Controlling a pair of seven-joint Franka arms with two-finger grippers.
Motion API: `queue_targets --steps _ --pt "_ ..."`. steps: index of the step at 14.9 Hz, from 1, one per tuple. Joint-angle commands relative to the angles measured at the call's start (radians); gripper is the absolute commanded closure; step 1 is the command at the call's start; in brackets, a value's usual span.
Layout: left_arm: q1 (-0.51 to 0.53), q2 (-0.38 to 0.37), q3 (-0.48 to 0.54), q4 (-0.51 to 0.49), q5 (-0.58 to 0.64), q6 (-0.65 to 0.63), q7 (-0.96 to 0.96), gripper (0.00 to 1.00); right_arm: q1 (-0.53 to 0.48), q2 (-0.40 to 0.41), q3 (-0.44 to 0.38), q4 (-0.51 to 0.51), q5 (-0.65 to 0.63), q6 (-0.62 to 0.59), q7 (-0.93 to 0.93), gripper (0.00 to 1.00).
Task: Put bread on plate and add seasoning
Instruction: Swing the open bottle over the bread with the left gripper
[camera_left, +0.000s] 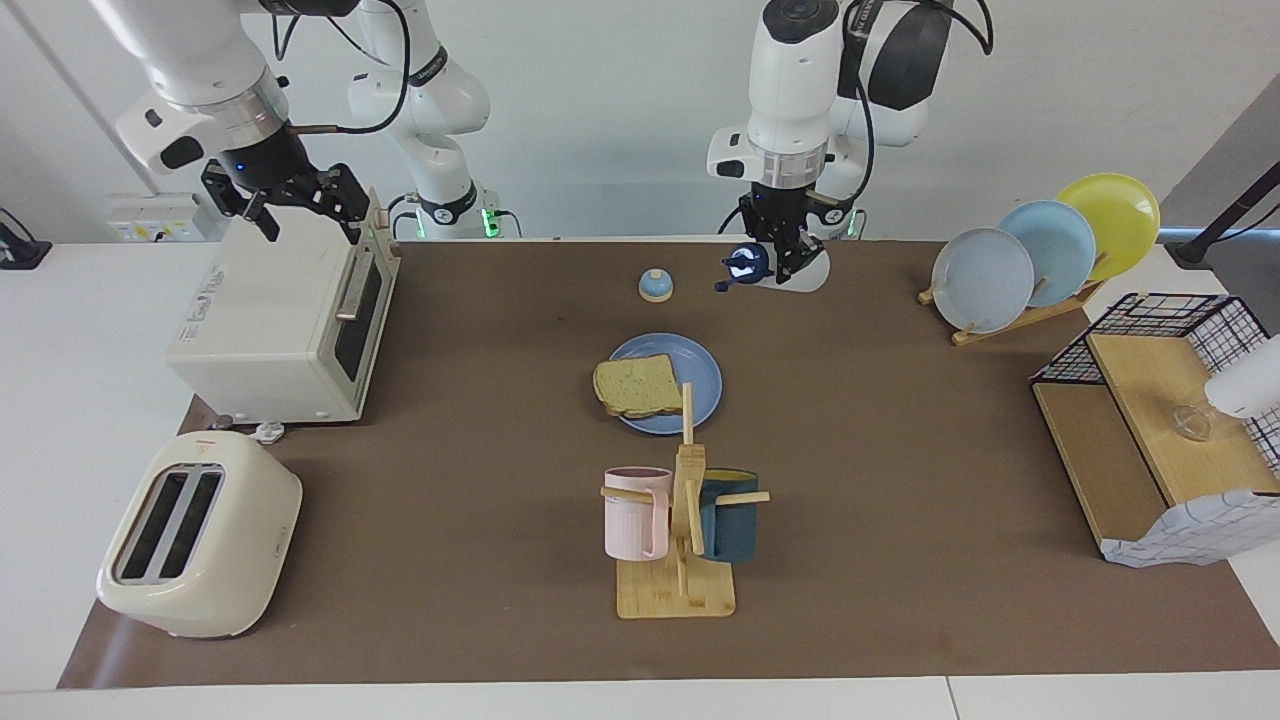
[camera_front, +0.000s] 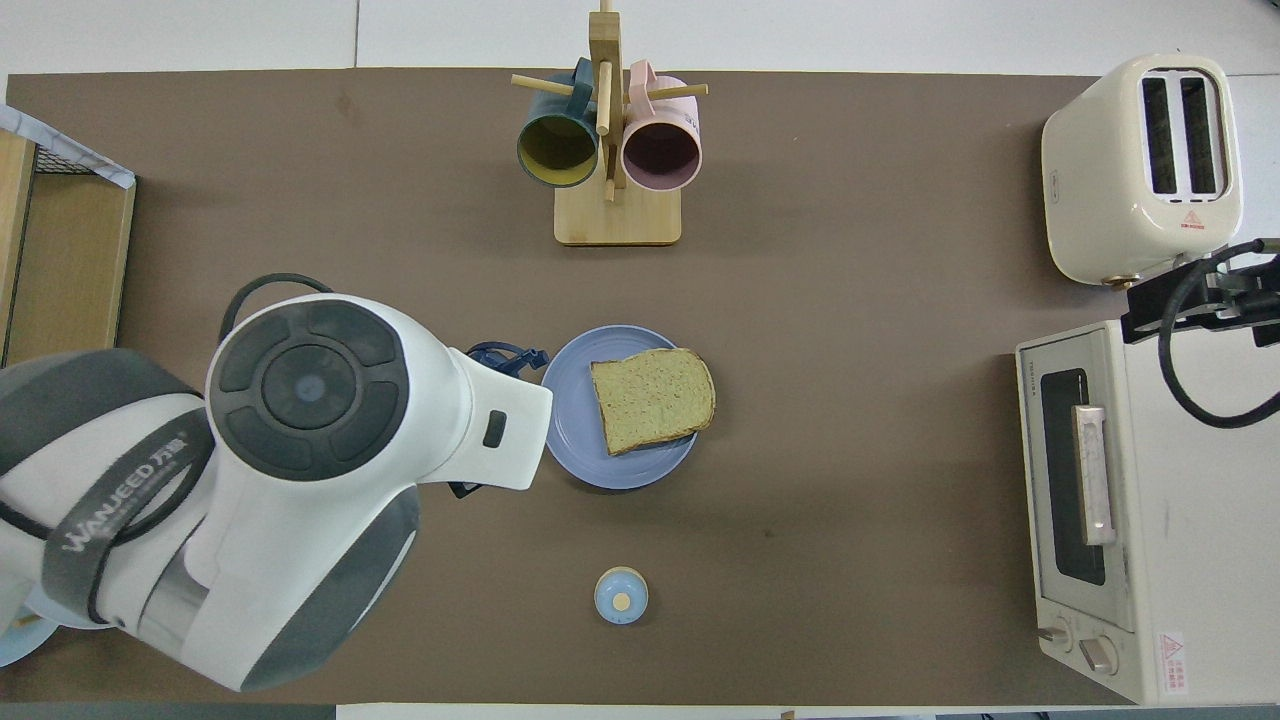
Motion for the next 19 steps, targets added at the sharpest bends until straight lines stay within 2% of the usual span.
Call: queue_targets --steps 1,3,7,13,16,19 --pt "-0.064 0.097 0.002 0.073 0.074 0.004 -0.067 0.96 -0.001 -0.025 0.006 -0.027 -0.005 0.001 -0.010 0.00" --pt "-0.078 0.151 0.003 0.116 0.109 -0.014 -0.087 0.96 0.025 -0.022 -0.003 -0.025 -0.005 0.002 -0.015 0.00" --pt "-0.125 0.202 0.002 0.104 0.167 -0.025 -0.162 0.96 0.036 -0.022 -0.012 -0.025 -0.005 0.002 -0.017 0.00" --pt "-0.170 0.202 0.002 0.089 0.212 -0.079 -0.194 0.98 0.019 -0.023 -0.017 -0.021 -0.002 0.004 -0.018 0.00" --pt "-0.196 0.228 0.002 0.089 0.247 -0.076 -0.219 0.99 0.022 -0.016 -0.048 -0.019 0.002 0.007 -0.064 0.00" --pt "-0.194 0.257 0.002 0.089 0.255 -0.042 -0.225 1.00 0.023 -0.036 -0.064 -0.091 0.001 0.136 -0.089 0.00"
